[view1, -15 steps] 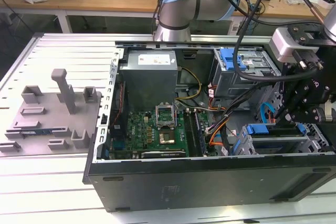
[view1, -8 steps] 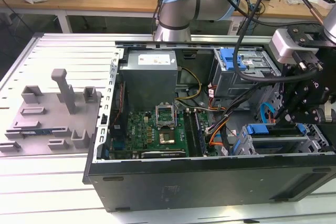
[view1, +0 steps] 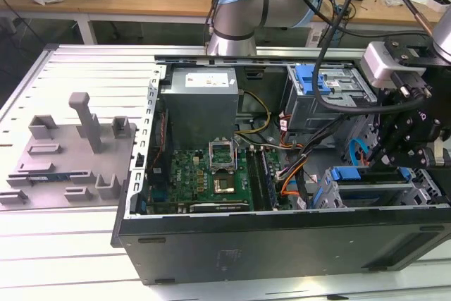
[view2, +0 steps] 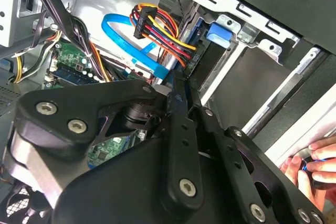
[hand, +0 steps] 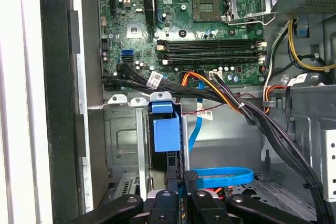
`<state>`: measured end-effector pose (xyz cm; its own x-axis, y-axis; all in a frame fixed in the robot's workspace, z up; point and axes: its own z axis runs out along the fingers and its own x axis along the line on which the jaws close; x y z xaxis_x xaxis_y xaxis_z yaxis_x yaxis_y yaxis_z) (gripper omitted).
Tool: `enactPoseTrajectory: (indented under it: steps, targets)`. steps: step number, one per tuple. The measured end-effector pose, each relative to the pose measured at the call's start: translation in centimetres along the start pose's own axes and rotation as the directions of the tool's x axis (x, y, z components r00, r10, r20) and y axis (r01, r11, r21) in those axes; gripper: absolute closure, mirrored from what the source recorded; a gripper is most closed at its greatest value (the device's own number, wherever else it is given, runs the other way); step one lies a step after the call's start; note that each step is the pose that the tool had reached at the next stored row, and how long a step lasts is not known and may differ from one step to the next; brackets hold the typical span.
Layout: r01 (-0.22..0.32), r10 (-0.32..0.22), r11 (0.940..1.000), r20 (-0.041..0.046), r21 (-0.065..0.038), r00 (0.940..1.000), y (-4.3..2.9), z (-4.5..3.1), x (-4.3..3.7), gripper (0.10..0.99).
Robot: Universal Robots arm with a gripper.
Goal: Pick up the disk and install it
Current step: 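Insert the second disk wire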
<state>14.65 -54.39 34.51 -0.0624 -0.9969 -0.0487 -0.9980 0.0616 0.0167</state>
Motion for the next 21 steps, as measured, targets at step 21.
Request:
enactPoseTrajectory:
  steps: [21]
  targets:
    - [0.014, -0.014, 0.9999, -0.0003, 0.000, 0.9999, 0.02, -1.58, -0.08, 0.788]
